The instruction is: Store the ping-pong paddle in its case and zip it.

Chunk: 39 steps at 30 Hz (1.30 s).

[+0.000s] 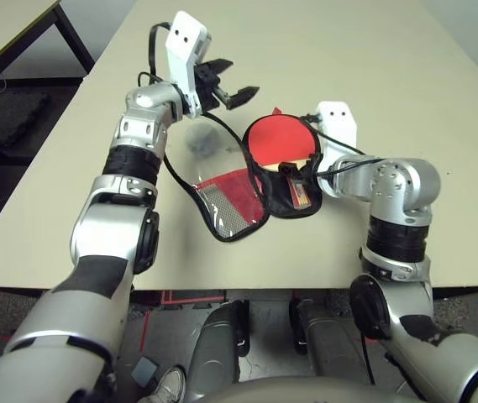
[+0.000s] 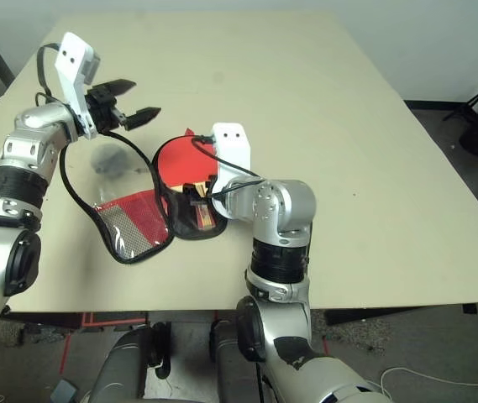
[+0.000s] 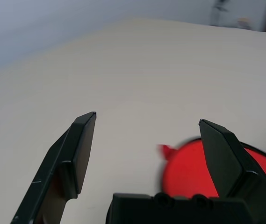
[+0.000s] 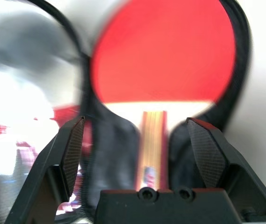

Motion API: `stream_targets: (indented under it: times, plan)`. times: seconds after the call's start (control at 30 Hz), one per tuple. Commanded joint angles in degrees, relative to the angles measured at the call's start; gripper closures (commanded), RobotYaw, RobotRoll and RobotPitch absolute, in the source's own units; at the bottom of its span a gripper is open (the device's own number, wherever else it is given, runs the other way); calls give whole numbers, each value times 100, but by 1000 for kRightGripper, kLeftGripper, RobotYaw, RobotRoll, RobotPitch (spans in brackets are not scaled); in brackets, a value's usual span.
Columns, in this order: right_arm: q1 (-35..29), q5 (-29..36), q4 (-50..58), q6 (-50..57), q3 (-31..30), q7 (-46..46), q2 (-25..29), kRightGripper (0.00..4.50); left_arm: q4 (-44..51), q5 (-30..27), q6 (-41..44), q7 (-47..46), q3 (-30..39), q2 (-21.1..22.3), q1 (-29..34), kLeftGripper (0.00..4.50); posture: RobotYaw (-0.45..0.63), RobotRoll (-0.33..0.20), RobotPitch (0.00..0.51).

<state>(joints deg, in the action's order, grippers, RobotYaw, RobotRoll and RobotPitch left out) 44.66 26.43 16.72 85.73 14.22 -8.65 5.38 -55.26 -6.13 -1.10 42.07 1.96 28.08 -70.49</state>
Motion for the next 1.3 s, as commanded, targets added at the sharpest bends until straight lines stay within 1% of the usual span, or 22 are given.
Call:
stream_targets:
  times: [0.03,0.07,0.13,0.27,0.37,0.5,0.6,0.7,0.8,0.87,0.97,1.03,1.1,1.17,1.2,1.3]
  plan:
    - [-606,-84,-39,-1780,-363,-1305,1224,30,-265,122,-43,-90,156,447,82,0,-18,0,125]
    - [-810,-195,-176,-2361,-536,-1687,1601,30,-265,134,-23,-21,162,607,194,0,-11,0,124]
    - [-1054,-286,-448,-3077,-727,-2199,2050,30,-294,192,-26,97,162,893,440,0,-2,0,123]
    - [-1208,-368,-835,-3914,-874,-2680,2353,30,-261,226,20,247,219,1282,996,0,18,0,123]
    - [-1180,-439,-1128,-4346,-928,-2907,2454,30,-77,239,193,450,207,1465,1630,0,32,0,128]
    - [-1086,-471,-1389,-4639,-965,-3014,2476,30,314,180,413,629,194,1520,2204,0,42,0,135]
    - [-976,-540,-1627,-4827,-1001,-3028,2454,30,704,169,788,782,123,1479,2731,0,47,0,145]
    - [-949,-559,-1682,-4871,-1027,-2980,2417,30,1345,131,1285,1146,-75,1373,3116,0,44,0,152]
    - [-931,-620,-1681,-4708,-990,-2734,2414,30,2080,54,1826,1420,-286,1185,3349,0,38,0,156]
    - [-925,-677,-1675,-4607,-960,-2573,2446,30,2683,-39,2343,1654,-492,1045,3445,0,33,0,156]
    - [-918,-712,-1628,-4439,-902,-2382,2484,30,3613,-189,3148,2025,-879,964,3530,0,27,0,157]
    - [-907,-746,-1588,-4271,-850,-2188,2516,30,4222,-460,3806,2317,-1100,912,3459,0,16,0,158]
    - [-898,-762,-1549,-4108,-791,-2020,2543,30,4592,-658,4241,2410,-1203,807,3287,0,9,0,156]
    - [-887,-769,-1518,-3882,-713,-1849,2594,30,4627,-731,4346,2288,-1250,491,2883,0,6,0,155]
    - [-893,-773,-1499,-3725,-675,-1754,2627,30,4494,-698,4240,2164,-1244,292,2672,0,7,0,155]
    - [-896,-735,-1487,-3408,-600,-1585,2669,30,3784,-523,3753,1721,-1194,-314,2095,0,11,0,151]
